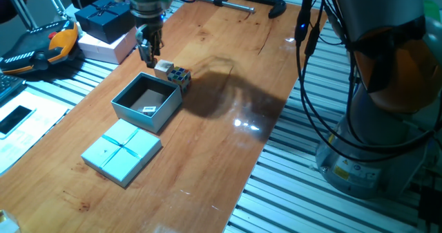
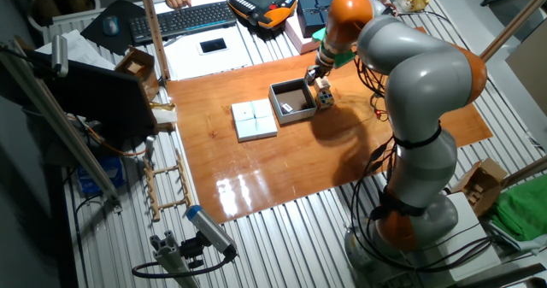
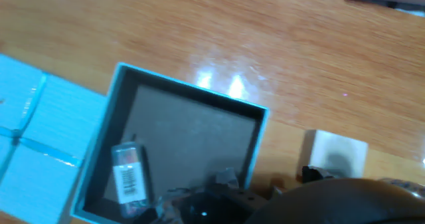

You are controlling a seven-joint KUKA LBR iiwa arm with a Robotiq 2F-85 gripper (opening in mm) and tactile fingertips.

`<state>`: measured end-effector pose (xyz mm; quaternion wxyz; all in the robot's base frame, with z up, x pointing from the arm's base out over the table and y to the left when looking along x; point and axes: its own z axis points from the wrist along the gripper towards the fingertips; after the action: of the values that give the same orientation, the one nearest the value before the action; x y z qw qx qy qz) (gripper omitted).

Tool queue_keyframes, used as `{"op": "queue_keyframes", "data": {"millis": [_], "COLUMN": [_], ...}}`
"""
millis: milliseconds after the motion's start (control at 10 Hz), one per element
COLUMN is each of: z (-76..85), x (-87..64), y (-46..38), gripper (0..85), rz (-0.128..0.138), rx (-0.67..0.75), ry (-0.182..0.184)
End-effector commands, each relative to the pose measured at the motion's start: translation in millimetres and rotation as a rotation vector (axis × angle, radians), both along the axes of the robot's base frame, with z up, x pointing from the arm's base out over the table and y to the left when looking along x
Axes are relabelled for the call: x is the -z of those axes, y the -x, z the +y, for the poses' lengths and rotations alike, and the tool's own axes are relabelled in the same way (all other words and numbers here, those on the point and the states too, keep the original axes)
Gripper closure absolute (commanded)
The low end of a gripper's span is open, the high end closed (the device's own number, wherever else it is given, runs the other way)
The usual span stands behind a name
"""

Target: Take everything out of the gift box

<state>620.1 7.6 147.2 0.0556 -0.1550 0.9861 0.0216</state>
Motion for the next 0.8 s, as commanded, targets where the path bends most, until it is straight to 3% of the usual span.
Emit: {"op": "queue_keyframes", "data": {"millis": [0, 300, 500, 700], "z": [4.6, 19.4, 31.0, 38.8], "x": [3.5, 11.2, 9.6, 9.6], "y": [0.4, 0.2, 0.1, 1.8], "gripper": [30.7, 31.0, 33.0, 40.0], "rz": [0.002, -0.006, 0.004, 0.013], "rx": [0.001, -0.001, -0.016, -0.036], "ry": [-0.009, -0.012, 0.000, 0.010]}}
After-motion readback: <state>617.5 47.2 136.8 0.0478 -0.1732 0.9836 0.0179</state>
